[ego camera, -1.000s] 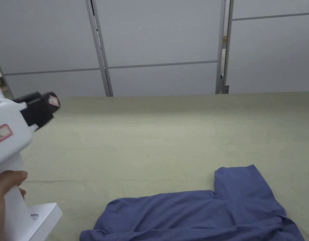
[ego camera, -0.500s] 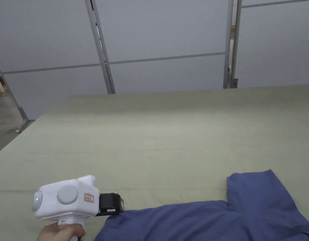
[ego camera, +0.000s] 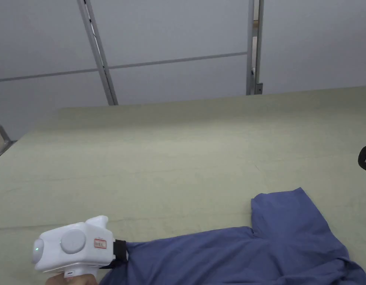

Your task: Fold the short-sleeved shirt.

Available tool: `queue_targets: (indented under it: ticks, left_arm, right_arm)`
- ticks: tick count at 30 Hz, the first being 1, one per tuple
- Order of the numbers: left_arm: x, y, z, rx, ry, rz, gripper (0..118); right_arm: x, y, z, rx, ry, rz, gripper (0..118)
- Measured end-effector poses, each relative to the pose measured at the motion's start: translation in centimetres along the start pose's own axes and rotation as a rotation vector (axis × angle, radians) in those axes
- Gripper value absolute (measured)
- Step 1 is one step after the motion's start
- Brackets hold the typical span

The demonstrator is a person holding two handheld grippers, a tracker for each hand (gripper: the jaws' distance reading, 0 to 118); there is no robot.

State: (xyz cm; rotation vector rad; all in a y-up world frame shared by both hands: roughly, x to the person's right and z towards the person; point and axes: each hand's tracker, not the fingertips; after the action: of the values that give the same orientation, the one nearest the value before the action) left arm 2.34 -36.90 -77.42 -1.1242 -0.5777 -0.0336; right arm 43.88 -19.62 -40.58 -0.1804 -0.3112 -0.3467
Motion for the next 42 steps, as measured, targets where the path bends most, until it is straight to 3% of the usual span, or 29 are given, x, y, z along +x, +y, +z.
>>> queue_targets:
  ticks: [3, 6, 9, 10, 11, 12, 13, 15, 16, 18, 20, 22, 23, 24, 25, 26, 27, 33, 37, 42]
  left_arm:
    - [0.2, -0.6, 1.8, 0.074, -0.032, -0.019, 5]
    - [-0.3, 1.7, 3.6, 0.133, -0.034, -0.029, 5]
    - [0.8, 3.3, 5.1, 0.144, -0.033, -0.044, 5]
    - [1.1, 3.4, 5.3, 0.169, -0.001, -0.091, 5]
    - [1.5, 3.4, 5.4, 0.17, 0.026, -0.122, 5]
    - [1.7, 4.4, 5.2, 0.168, 0.036, -0.147, 5]
    - [2.0, 4.4, 5.1, 0.171, 0.05, -0.176, 5]
    - [2.5, 4.3, 4.7, 0.159, 0.057, -0.172, 5]
    - [2.4, 5.1, 4.4, 0.158, 0.058, -0.172, 5]
    - [2.5, 5.1, 3.8, 0.146, 0.062, -0.168, 5]
    - [1.5, 6.0, 2.6, 0.127, 0.072, -0.157, 5]
    - [1.5, 5.8, 2.2, 0.112, 0.079, -0.142, 5]
    - [1.6, 5.6, 2.1, 0.108, 0.082, -0.14, 5]
    - [1.6, 5.3, 2.1, 0.107, 0.08, -0.141, 5]
    - [1.7, 5.1, 2.1, 0.104, 0.079, -0.142, 5]
    - [1.8, 4.9, 2.2, 0.103, 0.078, -0.141, 5]
    - [1.8, 4.9, 2.2, 0.104, 0.075, -0.138, 5]
    - [1.4, 4.9, 2.0, 0.111, 0.05, -0.081, 5]
    - [1.2, 4.4, 3.0, 0.137, 0.025, -0.095, 5]
    - [2.0, 1.6, 6.2, 0.203, -0.017, -0.103, 5]
  right_arm:
    - [0.7, -0.5, -0.7, -0.018, -0.002, -0.006, 2]
    - [3.0, -1.7, -4.1, -0.107, -0.034, -0.07, 2]
    - [6.0, -3.3, -8.8, -0.182, -0.076, -0.069, 2]
    - [7.1, -3.8, -10.9, -0.257, -0.092, -0.086, 16]
    - [8.1, -4.5, -12.8, -0.323, -0.079, -0.093, 54]
    - [8.8, -5.3, -14.3, -0.373, -0.078, -0.081, 101]
    - [9.3, -6.2, -15.9, -0.429, -0.102, -0.048, 101]
    - [10.1, -8.3, -19.0, -0.593, -0.14, -0.013, 118]
    - [10.3, -9.1, -19.7, -0.607, -0.162, -0.026, 117]
    - [10.9, -11.2, -21.6, -0.679, -0.112, -0.097, 109]
    - [10.1, -12.9, -22.8, -0.689, -0.134, -0.073, 98]
    - [9.2, -14.0, -23.5, -0.734, -0.122, -0.04, 68]
    - [8.3, -14.2, -23.3, -0.709, -0.188, 0.073, 66]
    - [7.9, -14.1, -23.2, -0.672, -0.166, 0.103, 58]
    - [7.7, -13.8, -22.2, -0.69, -0.143, 0.051, 42]
    - [7.8, -13.6, -22.0, -0.682, -0.125, 0.04, 15]
    - [7.8, -13.6, -21.8, -0.665, -0.074, 0.009, 4]
    - [7.2, -14.1, -21.5, -0.673, -0.047, 0.069, 4]
    - [7.6, -11.4, -17.9, -0.545, 0.011, -0.1, 3]
    - [6.8, -9.8, -11.2, -0.456, 0.07, -0.153, 3]
